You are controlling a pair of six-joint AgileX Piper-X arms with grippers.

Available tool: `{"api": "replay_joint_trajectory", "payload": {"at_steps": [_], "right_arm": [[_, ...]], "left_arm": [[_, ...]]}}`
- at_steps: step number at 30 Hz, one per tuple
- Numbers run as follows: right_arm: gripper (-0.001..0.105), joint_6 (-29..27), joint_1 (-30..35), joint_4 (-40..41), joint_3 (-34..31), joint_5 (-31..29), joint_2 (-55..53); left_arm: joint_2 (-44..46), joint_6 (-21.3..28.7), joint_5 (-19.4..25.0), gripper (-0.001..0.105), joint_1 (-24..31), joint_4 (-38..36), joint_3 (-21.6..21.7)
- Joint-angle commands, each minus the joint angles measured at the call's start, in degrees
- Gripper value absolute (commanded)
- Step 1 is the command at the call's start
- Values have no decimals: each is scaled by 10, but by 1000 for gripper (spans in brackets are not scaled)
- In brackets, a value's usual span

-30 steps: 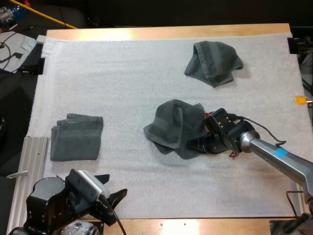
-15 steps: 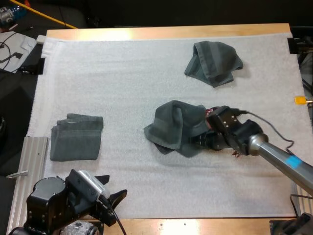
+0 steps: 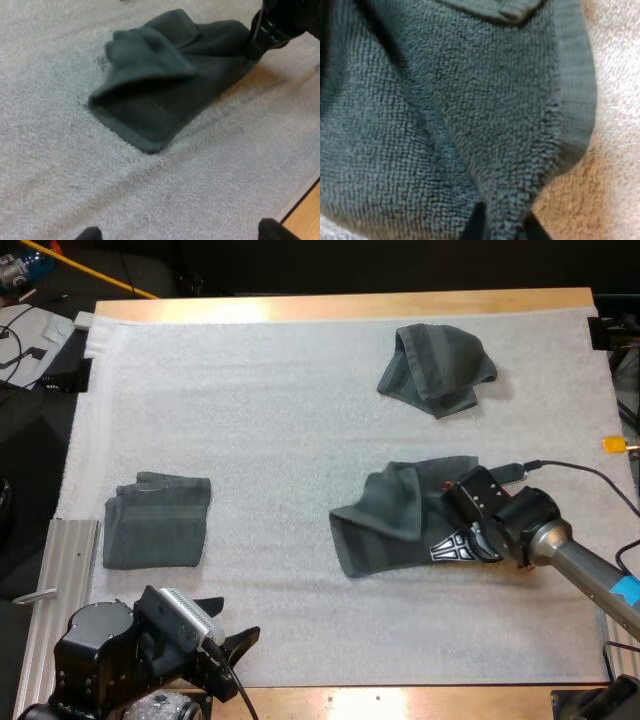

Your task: Pick towel from pile, fold and stack

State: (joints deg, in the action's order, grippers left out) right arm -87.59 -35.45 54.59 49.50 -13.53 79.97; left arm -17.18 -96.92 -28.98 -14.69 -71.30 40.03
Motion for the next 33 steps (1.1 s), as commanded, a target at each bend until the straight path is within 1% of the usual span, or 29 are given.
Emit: {"api": "replay_joint_trajectory", "payload": {"at_steps": [1,5,6,7,10,12,13,14,15,16,20,23,25,29,33], "right_arm": [[0,7,1,-18,-1,19,5],[1,2,2,11,-3,22,12],[2,3,2,17,-3,21,13],[7,4,2,21,-3,20,13],[32,6,3,31,-2,18,11],[57,7,3,35,-1,21,5],[65,7,2,37,-1,22,0],[71,7,2,39,-1,25,-5],[72,8,3,42,-1,26,-11],[71,9,3,46,-1,25,-18],[61,17,3,60,-1,22,-55],[58,25,3,75,0,30,-81],[59,18,0,75,-2,28,-78],[59,32,0,107,-10,37,-122],[59,47,0,110,-29,36,-154]], "left_arm": [[1,-1,-5,60,-3,1,3],[3,-1,-6,60,-3,3,2],[3,0,-6,60,-4,4,2],[4,0,-6,61,-4,5,1],[2,1,-7,61,-4,6,2],[1,2,-7,61,-4,7,2],[0,2,-7,61,-4,9,2],[-1,2,-7,61,-3,10,2],[-1,2,-7,61,-3,13,3],[-1,3,-8,61,-3,18,3],[-10,1,-8,60,-4,42,3],[-32,0,-14,61,-5,64,3],[-15,0,-10,60,-1,42,3],[-13,-2,-11,61,-1,44,2],[-15,-2,-14,61,-1,46,1]]}}
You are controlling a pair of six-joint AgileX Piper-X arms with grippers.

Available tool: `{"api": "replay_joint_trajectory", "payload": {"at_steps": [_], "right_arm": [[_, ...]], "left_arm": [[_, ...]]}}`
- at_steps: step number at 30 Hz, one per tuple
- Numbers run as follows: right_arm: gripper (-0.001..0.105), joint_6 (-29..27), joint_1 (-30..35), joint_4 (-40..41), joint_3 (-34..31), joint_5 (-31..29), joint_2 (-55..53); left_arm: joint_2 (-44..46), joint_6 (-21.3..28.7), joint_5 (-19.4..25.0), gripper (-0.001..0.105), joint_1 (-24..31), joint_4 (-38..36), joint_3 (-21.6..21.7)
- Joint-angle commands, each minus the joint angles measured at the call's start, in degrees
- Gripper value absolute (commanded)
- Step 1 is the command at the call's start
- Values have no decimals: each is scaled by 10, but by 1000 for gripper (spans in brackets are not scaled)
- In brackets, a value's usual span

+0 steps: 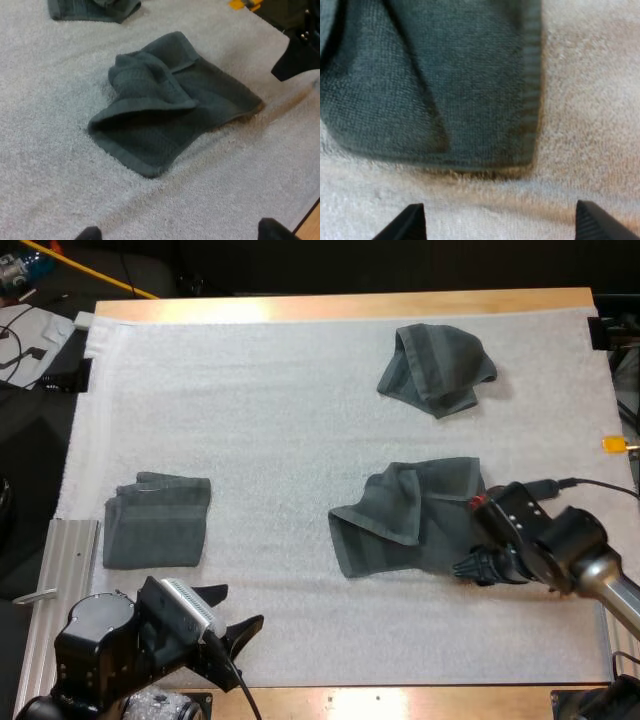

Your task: Pick towel from pile, fold and stack

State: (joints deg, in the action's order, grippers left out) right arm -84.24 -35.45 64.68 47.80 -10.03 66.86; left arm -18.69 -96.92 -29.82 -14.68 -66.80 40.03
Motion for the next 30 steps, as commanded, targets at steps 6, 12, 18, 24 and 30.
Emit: {"api": "replay_joint_trajectory", "payload": {"at_steps": [6,12,18,24,30], "right_arm": [[59,34,22,-32,-65,6,-46],[59,34,98,-102,-106,52,-44],[57,29,137,-127,-120,92,-43],[53,32,186,-187,-150,183,-16],[54,42,191,-221,-153,205,35]], "left_arm": [[-5,-2,-15,61,-1,2,0],[-8,-4,-24,61,-1,-3,-2],[-7,-4,-21,60,-2,-6,1],[-7,-5,-22,60,-2,-16,2],[-8,-4,-22,60,-3,-26,1]]}}
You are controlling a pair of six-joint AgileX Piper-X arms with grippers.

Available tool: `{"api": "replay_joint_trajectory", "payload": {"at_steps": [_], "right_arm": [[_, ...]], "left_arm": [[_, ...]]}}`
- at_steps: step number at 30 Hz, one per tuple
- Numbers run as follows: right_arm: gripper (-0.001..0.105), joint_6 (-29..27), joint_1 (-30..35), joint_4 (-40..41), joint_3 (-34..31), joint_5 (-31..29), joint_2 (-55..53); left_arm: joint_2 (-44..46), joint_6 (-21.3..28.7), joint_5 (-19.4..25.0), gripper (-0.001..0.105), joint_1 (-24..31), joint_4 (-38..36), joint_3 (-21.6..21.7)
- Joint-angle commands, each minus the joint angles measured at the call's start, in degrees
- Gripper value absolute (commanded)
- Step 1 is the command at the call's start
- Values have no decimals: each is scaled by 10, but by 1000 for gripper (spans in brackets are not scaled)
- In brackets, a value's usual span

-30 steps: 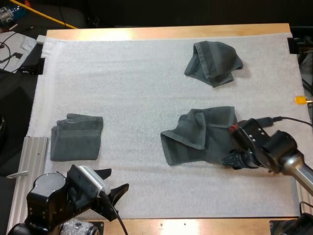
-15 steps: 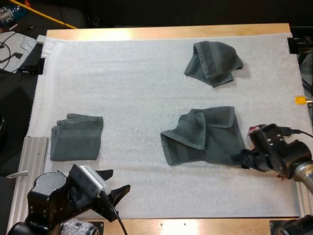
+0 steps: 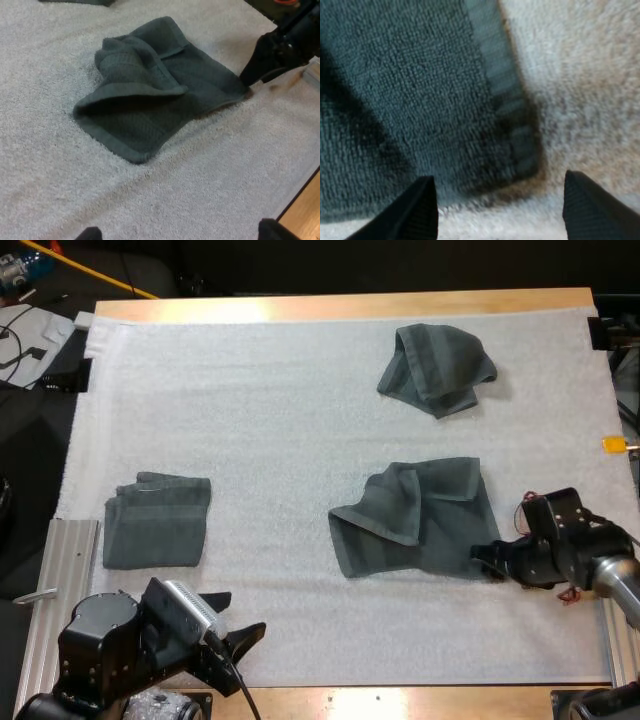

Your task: Pick towel from pile, fold and stack

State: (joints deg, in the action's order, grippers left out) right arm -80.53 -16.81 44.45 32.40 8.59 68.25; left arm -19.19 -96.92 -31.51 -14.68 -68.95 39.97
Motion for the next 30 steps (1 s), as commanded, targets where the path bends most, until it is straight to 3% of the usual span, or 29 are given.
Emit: {"api": "replay_joint_trajectory", "payload": {"at_steps": [1,10,15,21,30], "right_arm": [[54,6,4,-22,2,22,30],[45,22,4,-47,3,45,84],[42,18,2,-42,1,28,77],[1,18,1,-43,1,32,79],[0,2,-2,-4,1,29,58]], "left_arm": [[-3,-5,-6,60,-3,-5,2],[-3,-4,-7,60,-2,-5,2],[0,-3,-6,61,-2,2,2],[0,-1,-8,61,0,4,2],[-16,10,-8,60,-2,6,2]]}}
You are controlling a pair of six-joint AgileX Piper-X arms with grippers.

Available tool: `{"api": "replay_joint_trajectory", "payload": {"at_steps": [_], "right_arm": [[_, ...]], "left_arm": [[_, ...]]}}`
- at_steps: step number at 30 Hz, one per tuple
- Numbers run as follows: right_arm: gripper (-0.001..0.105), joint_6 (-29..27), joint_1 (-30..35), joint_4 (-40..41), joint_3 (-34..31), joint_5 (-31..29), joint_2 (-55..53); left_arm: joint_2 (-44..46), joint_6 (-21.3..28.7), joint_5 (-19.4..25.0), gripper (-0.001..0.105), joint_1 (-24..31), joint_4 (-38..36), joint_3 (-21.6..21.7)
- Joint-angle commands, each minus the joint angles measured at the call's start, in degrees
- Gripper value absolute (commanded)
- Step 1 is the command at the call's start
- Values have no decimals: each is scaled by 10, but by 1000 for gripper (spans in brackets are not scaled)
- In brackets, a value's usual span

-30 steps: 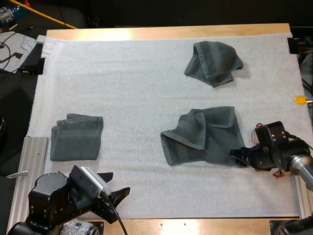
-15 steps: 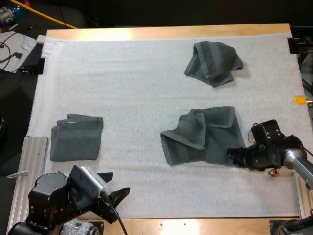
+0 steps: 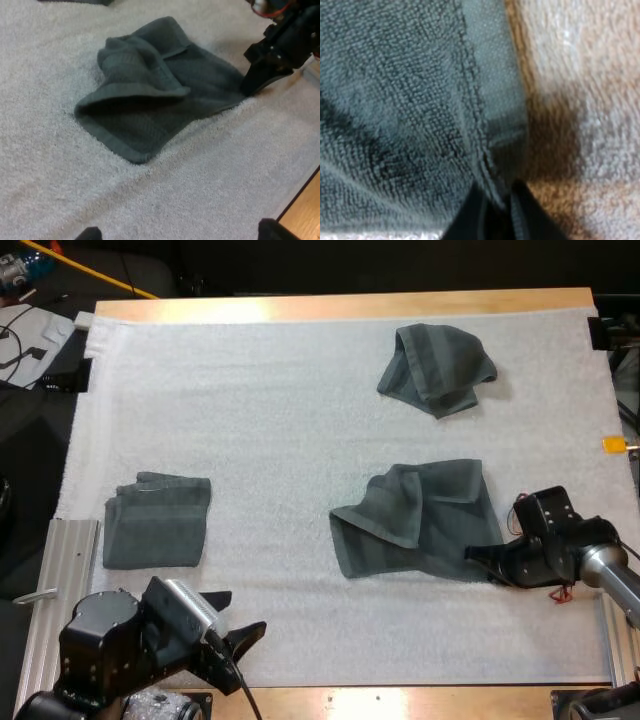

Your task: Pick towel from pile, fold and stack

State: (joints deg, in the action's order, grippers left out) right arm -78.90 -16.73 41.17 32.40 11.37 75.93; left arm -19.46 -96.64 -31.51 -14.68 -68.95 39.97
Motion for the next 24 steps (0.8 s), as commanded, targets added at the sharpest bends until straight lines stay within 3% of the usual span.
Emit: {"api": "replay_joint_trajectory", "payload": {"at_steps": [1,13,24], "right_arm": [[0,-17,-2,37,1,-1,-27],[0,-22,-2,72,1,-2,-59],[0,-26,-2,81,0,-2,-70]], "left_arm": [[-20,9,-8,61,-2,9,2],[-112,15,-28,61,-20,60,-4],[-248,-38,-9,61,-155,158,-6]]}}
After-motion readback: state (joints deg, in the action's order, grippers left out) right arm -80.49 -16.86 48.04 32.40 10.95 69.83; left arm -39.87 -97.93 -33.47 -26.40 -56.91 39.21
